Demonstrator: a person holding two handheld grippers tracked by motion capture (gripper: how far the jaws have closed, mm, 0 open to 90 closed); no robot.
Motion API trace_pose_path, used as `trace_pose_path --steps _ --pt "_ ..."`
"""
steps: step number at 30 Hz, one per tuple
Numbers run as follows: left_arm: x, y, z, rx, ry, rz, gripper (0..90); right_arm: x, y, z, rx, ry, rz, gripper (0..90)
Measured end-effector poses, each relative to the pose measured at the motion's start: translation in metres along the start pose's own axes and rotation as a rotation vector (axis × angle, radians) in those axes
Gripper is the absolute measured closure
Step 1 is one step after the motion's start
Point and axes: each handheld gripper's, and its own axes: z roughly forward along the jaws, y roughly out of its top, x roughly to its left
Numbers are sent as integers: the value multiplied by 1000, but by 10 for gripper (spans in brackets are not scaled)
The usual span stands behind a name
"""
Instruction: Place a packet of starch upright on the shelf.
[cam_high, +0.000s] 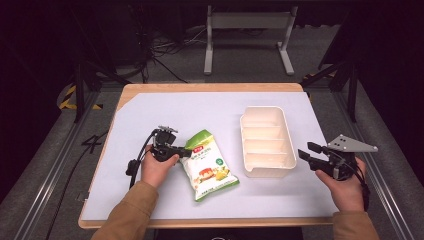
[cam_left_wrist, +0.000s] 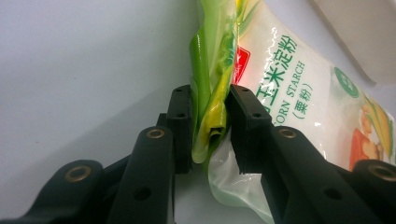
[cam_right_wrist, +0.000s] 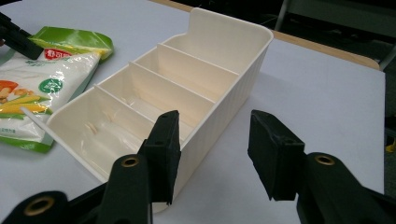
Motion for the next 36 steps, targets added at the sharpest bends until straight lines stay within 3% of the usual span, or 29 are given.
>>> trace_pose_path --steps 7,13,17,18,23,26,29,31,33,34,36 --pt "-10 5 -15 -53 -15 36 755 -1 1 -4 -4 -14 -6 548" --pt "-25 10 -37 -143 -24 103 769 0 2 -6 -15 -12 -8 535" --pt "-33 12 -48 -167 -35 140 778 1 4 -7 -21 -4 -6 535" --pt "-38 13 -55 -184 -40 169 778 1 4 -7 -23 -2 -6 535" --pt "-53 16 -71 -214 -30 239 790 4 8 -7 -34 63 -5 569" --pt "-63 16 -81 -240 -12 286 793 8 11 -7 -38 78 -18 581" --pt "-67 16 -87 -250 -8 303 796 12 13 -8 -37 88 -30 588" --pt "-75 16 -95 -273 12 344 798 15 15 -8 -41 100 -38 591" --pt "-78 16 -98 -281 16 355 799 17 16 -8 -42 105 -38 591" --pt "-81 16 -102 -296 24 377 800 21 18 -6 -46 140 -26 591" --pt "-83 15 -104 -307 24 378 800 23 19 -5 -48 152 -23 591"
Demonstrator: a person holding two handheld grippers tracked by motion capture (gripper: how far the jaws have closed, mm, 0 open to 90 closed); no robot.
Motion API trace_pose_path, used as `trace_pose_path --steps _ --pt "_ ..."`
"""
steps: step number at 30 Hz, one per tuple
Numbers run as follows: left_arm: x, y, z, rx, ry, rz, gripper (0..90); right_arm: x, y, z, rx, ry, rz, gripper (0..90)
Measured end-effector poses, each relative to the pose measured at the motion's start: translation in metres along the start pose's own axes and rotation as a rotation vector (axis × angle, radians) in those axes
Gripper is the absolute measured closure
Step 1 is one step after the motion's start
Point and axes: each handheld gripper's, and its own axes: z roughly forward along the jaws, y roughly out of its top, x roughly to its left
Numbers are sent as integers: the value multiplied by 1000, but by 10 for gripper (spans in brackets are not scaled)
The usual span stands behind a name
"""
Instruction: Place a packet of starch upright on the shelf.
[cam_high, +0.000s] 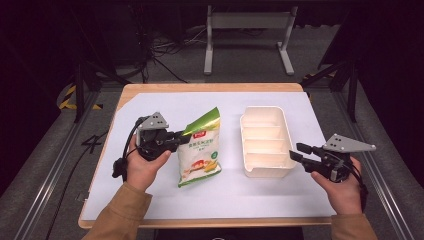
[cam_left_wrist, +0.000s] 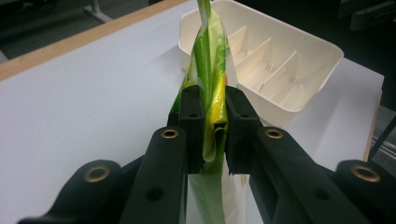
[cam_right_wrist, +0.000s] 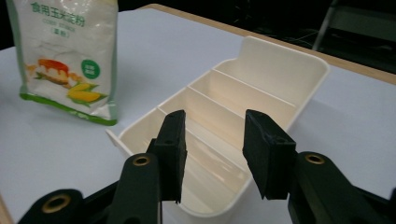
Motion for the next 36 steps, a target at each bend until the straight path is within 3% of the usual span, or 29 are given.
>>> trace_pose_path --steps 4,7,12,14,17,20,23,24,25,28,36 --pt "-4 3 -7 -16 11 32 803 17 11 12 1 76 -20 579" --pt "-6 5 -10 -25 10 44 803 31 29 22 -7 129 -64 546" --pt "-8 8 -16 -46 -16 57 805 49 62 45 6 188 -128 487" --pt "-10 9 -17 -51 -26 60 806 51 67 48 8 198 -140 479" --pt "-15 12 -21 -60 -43 91 807 61 85 64 3 260 -173 466" --pt "-21 16 -24 -66 -64 122 808 64 95 82 -9 320 -172 442" --pt "-26 18 -26 -76 -78 139 809 65 95 94 -89 389 -158 431" --pt "-26 18 -26 -76 -78 139 809 65 95 94 -89 389 -158 431" --pt "-28 18 -27 -81 -87 147 809 68 96 99 -122 419 -174 430" --pt "-30 19 -28 -88 -93 155 809 70 98 104 -110 430 -175 420" --pt "-34 18 -30 -123 -108 194 809 73 97 124 -138 531 -68 312"
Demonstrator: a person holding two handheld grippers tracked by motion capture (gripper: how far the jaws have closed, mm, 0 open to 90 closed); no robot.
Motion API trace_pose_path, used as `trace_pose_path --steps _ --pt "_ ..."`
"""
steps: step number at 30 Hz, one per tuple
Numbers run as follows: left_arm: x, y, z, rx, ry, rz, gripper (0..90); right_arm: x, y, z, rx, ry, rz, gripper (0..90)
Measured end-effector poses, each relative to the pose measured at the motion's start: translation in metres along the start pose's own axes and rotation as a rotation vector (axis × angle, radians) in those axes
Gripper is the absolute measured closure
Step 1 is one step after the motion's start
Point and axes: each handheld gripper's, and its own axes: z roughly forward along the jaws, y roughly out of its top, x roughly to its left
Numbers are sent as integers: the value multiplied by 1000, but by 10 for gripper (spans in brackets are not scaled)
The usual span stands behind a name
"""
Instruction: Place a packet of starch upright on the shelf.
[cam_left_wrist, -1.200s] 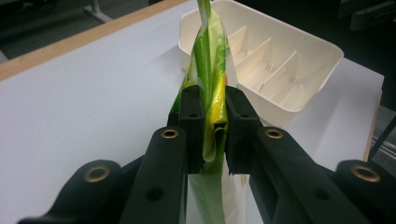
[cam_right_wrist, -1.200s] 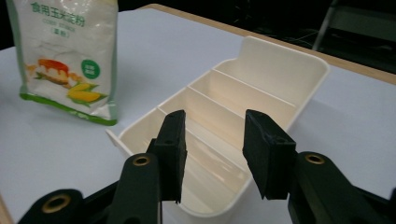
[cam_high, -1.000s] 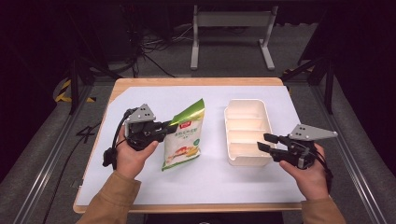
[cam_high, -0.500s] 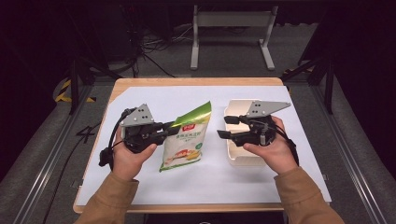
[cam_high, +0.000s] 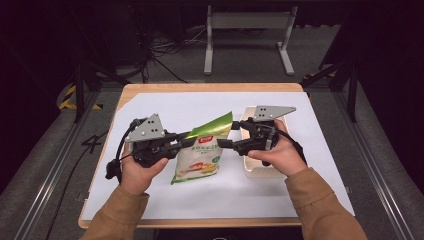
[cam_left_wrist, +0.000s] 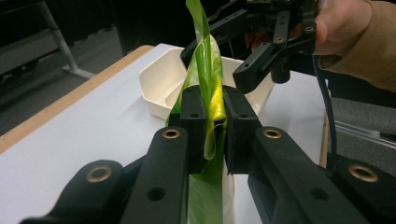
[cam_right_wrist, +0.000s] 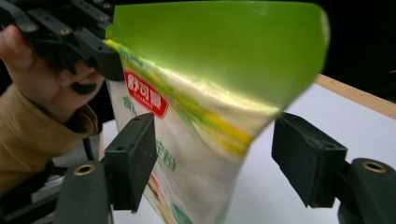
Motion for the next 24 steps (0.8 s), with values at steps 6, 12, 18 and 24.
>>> trace_pose_path --steps 6,12,18,24 --pt "-2 -1 2 -3 -6 15 809 4 8 12 51 37 -36 419" --pt "2 -4 -1 -10 9 10 810 8 13 11 109 11 -50 630" --pt "3 -6 -2 -20 15 -4 809 14 21 5 123 13 -107 841" --pt "5 -6 -3 -36 21 -8 794 16 31 4 154 -13 -135 850"
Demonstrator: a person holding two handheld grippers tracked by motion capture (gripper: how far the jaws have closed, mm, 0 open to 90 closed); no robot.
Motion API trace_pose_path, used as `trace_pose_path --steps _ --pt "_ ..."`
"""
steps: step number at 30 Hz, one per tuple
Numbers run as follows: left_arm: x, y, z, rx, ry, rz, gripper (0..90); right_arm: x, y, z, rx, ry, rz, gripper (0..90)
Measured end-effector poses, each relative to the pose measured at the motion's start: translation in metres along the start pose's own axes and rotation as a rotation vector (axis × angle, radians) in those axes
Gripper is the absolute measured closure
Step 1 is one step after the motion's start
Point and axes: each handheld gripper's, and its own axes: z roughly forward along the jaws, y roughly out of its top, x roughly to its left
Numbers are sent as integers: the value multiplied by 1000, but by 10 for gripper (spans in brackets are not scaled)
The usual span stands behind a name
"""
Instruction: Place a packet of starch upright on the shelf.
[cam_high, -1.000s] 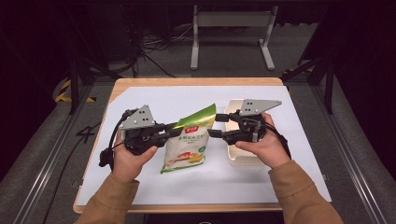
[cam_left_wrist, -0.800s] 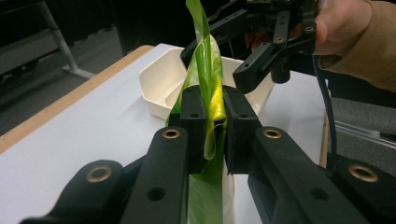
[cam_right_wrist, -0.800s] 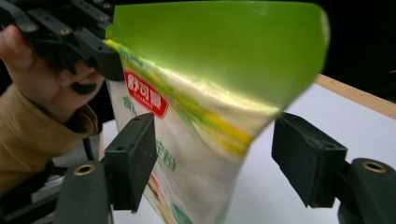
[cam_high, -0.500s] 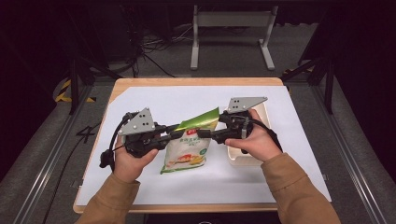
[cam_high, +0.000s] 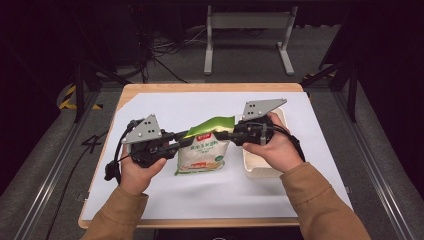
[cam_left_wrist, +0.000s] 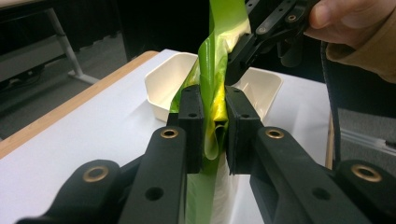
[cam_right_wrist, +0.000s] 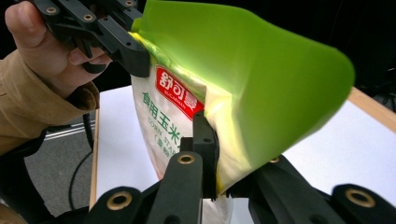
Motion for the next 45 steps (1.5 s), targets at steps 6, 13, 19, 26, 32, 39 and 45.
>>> trace_pose_path --steps 6,13,19,26,32,39,45 --pt "7 -3 -2 -20 -9 -45 717 2 17 -5 36 -25 -55 854" --pt "15 -5 -7 -37 -6 -73 514 -3 31 -19 70 -75 -90 855" --pt "21 -8 -10 -34 11 -108 495 -16 36 -41 66 -134 -78 855" --pt "33 -12 -16 -32 42 -147 449 -32 42 -59 79 -190 -76 855" --pt "35 -13 -21 -27 68 -157 440 -42 44 -68 87 -224 -67 855" --pt "36 -13 -21 -25 76 -171 432 -55 44 -80 77 -250 -35 855" --pt "39 -14 -22 -23 93 -177 432 -65 40 -90 62 -266 -11 855"
